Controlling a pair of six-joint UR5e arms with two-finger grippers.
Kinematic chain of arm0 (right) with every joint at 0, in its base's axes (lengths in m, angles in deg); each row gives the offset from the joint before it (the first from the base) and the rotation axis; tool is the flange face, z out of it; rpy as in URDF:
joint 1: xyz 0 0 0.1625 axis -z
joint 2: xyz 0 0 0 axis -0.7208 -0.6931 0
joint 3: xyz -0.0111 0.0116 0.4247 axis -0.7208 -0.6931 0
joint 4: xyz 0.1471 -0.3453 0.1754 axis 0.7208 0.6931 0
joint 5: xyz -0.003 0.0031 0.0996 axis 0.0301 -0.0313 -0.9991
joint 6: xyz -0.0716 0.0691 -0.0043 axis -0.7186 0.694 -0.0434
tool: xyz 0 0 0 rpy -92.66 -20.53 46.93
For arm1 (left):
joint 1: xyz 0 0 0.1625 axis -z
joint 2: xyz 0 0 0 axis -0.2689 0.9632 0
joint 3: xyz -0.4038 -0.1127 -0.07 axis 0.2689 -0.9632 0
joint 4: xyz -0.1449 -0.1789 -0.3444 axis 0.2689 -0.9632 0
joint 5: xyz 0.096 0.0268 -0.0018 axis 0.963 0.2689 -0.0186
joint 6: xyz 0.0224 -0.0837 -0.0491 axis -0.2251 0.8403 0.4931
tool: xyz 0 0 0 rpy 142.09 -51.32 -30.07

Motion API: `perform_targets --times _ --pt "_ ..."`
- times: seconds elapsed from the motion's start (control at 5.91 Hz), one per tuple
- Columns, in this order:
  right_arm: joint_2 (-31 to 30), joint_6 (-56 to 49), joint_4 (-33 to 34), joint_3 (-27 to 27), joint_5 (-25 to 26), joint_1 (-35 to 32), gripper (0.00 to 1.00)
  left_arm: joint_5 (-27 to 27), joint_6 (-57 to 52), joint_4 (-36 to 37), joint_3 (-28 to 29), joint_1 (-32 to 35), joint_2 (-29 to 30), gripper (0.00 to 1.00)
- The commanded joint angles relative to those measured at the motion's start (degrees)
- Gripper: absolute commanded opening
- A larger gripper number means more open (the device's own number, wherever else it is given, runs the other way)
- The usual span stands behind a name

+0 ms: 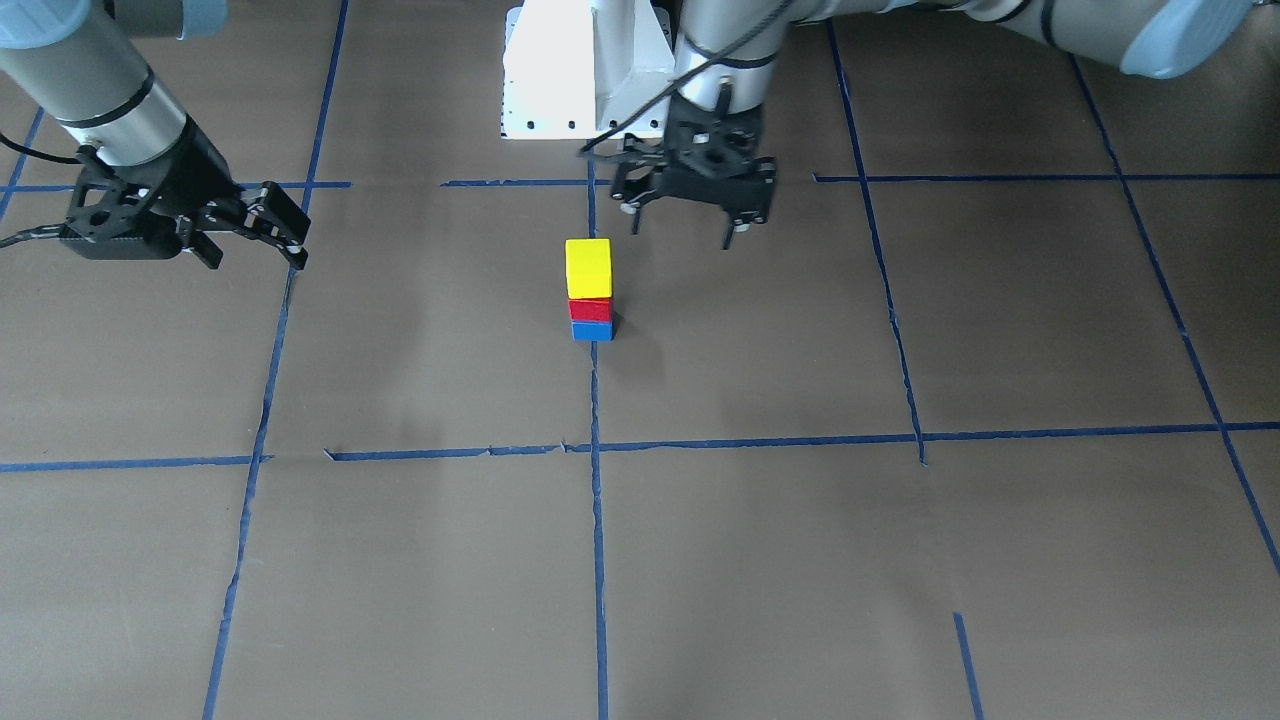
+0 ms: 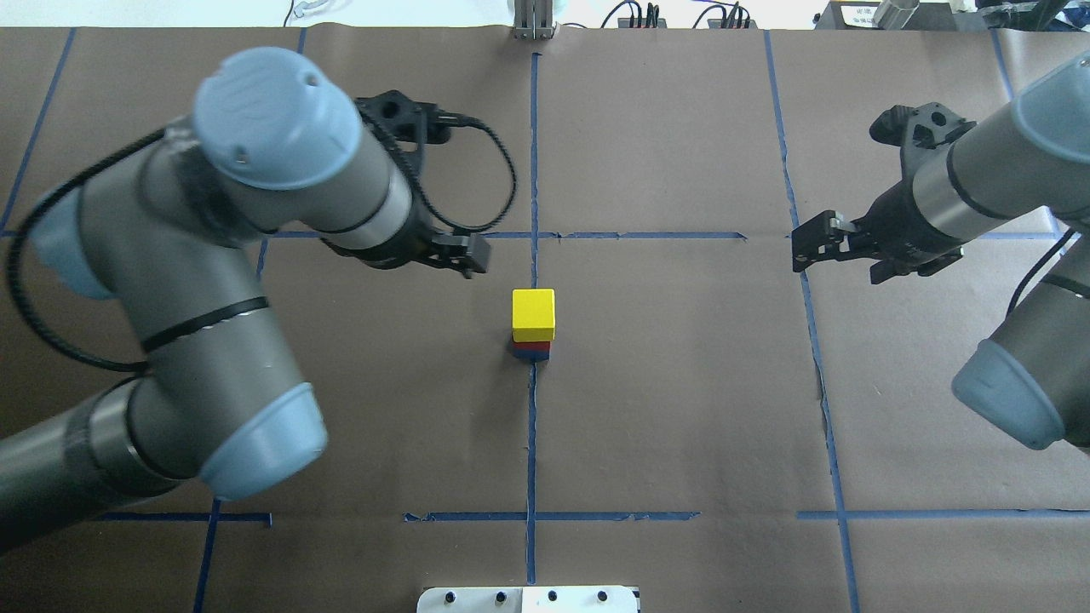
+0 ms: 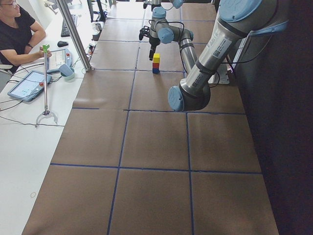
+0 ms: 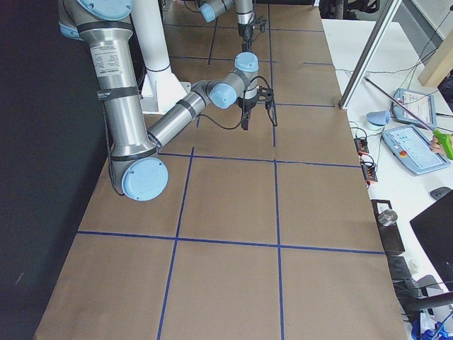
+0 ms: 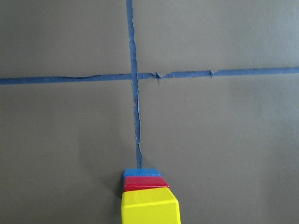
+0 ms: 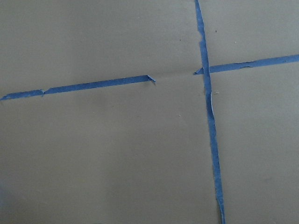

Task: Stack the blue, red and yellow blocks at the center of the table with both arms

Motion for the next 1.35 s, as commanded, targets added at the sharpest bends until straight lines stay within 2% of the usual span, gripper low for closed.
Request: perform_targets --times 0.0,0.17,0.34,0.51,0.68,0.85,1.02,1.19 --pt "-4.9 -13.1 0.1 -0.6 -5.9 -10.0 1.0 -9.4 -17.5 -0.5 -8.7 10.9 -17.1 1.0" --pt "-9.0 -22.8 0.2 -1.7 -11.1 -17.7 1.0 -14.2 -30.3 -0.5 -8.9 18.8 -24.2 1.0" --pt "-13.9 -34.7 0.4 -3.2 -13.3 -24.0 1.0 -15.5 -46.9 -0.4 -8.1 27.5 -31.6 1.0" --pt "-16.2 -42.3 0.4 -5.0 -13.3 -28.0 1.0 -18.5 -58.9 0.0 -3.9 36.3 -34.0 1.0" --pt "-17.8 -49.6 0.8 -7.8 -13.2 -30.4 1.0 -23.5 -68.4 0.0 3.6 44.7 -34.2 1.0" --pt "-19.0 -54.8 1.0 -10.0 -13.0 -32.9 1.0 -25.2 -75.5 0.1 9.8 48.9 -34.4 1.0" --pt "-19.6 -58.7 0.9 -13.6 -13.2 -34.3 1.0 -25.1 -78.6 -0.6 14.1 51.5 -38.3 1.0" --pt "-19.2 -58.8 0.7 -14.5 -13.3 -34.4 1.0 -25.2 -77.5 -0.6 14.6 52.1 -39.3 1.0"
